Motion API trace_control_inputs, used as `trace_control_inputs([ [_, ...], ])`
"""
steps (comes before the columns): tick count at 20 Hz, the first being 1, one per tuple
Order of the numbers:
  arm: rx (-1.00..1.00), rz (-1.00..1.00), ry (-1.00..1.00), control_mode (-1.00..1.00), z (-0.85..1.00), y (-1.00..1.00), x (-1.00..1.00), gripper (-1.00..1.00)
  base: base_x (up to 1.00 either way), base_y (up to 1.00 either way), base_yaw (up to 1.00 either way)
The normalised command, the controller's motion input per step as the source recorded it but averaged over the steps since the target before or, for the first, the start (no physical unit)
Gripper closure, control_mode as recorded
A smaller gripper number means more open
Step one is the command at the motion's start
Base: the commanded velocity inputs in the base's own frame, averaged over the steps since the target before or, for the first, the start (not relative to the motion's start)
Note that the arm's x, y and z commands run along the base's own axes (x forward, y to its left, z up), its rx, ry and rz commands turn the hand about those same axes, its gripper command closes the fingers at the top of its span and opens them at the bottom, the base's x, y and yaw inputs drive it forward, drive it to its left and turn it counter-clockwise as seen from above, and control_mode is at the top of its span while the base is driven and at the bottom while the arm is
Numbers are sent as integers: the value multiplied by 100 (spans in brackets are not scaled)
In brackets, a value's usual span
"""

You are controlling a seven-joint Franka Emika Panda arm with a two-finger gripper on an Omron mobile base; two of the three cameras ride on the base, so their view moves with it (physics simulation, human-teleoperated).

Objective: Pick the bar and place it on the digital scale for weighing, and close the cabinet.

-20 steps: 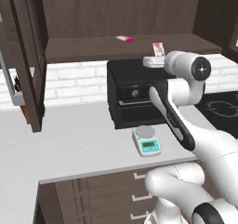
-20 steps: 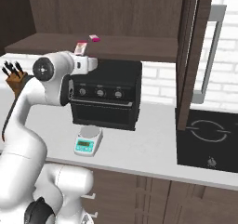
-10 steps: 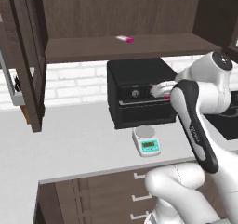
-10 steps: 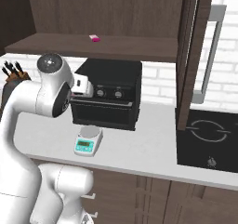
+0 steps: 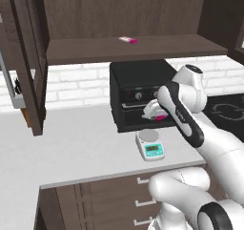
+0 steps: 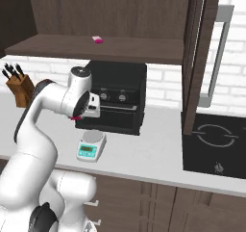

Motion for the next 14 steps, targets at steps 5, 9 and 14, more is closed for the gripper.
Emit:
trace_control_inputs([
  [5, -2, 13, 19, -100, -96, -1, 31, 100, 0, 0, 0],
  [9, 0, 21, -2, -100, -44, -16, 0, 100, 0, 0, 0],
  [14, 0, 21, -10, -100, -28, -15, 0, 100, 0, 0, 0],
])
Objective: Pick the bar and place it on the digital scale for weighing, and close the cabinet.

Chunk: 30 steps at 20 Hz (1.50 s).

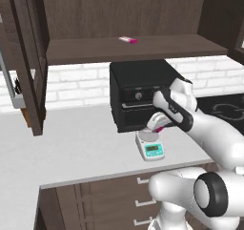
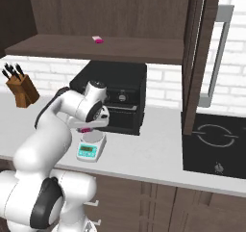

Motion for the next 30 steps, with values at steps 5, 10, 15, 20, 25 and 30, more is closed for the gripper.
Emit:
trace_control_inputs([
  [5, 0, 18, -14, -100, -41, -9, 8, 100, 0, 0, 0],
  [10, 4, 19, -23, -100, -33, -11, 21, 100, 0, 0, 0],
  [15, 2, 14, -10, -100, -25, -12, 27, 100, 0, 0, 0],
  [20, 1, 11, 0, -100, -22, 0, 31, 100, 0, 0, 0],
  [25, 2, 10, 0, -100, -10, -6, 23, 100, 0, 0, 0],
  [30, 0, 8, -2, -100, 0, -3, 0, 100, 0, 0, 0],
])
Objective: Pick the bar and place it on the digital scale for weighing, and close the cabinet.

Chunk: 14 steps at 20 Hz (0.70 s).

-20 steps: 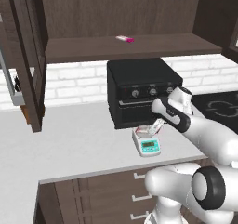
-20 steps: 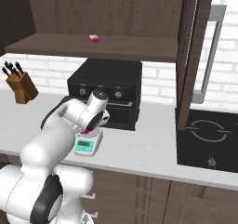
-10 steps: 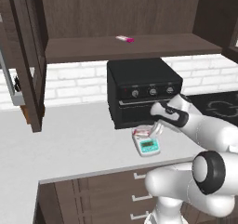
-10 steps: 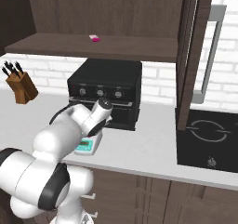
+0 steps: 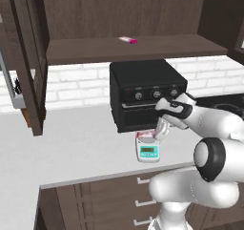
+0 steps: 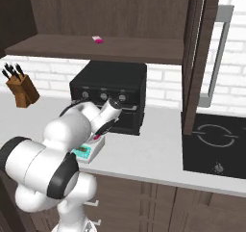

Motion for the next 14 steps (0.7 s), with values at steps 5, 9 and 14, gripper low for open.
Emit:
trace_control_inputs([
  [5, 0, 4, -3, -100, -4, 1, 0, 100, 0, 0, 0],
  [9, 0, 0, -1, -100, -9, 9, -19, -100, 0, 0, 0],
  [14, 0, 0, -14, -100, 0, 1, -23, -100, 0, 0, 0],
])
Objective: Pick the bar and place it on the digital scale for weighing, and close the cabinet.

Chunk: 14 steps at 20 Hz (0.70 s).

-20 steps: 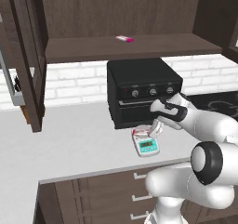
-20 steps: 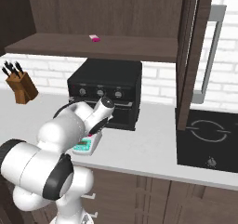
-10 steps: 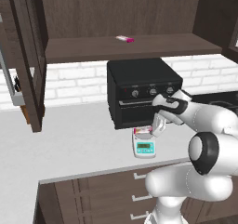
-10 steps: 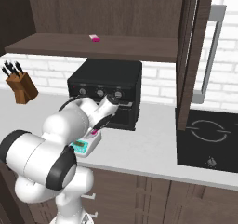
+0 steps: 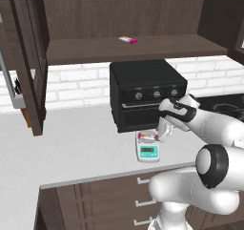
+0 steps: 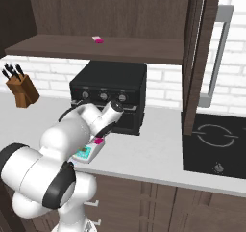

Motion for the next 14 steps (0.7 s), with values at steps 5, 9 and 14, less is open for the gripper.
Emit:
trace_control_inputs([
  [5, 0, 0, -16, -100, 3, 0, -7, -100, 0, 0, 0],
  [9, 0, 0, -19, -100, 26, 0, -4, -100, 0, 0, 0],
  [14, 0, 0, -41, -100, 57, -1, -33, -100, 0, 0, 0],
])
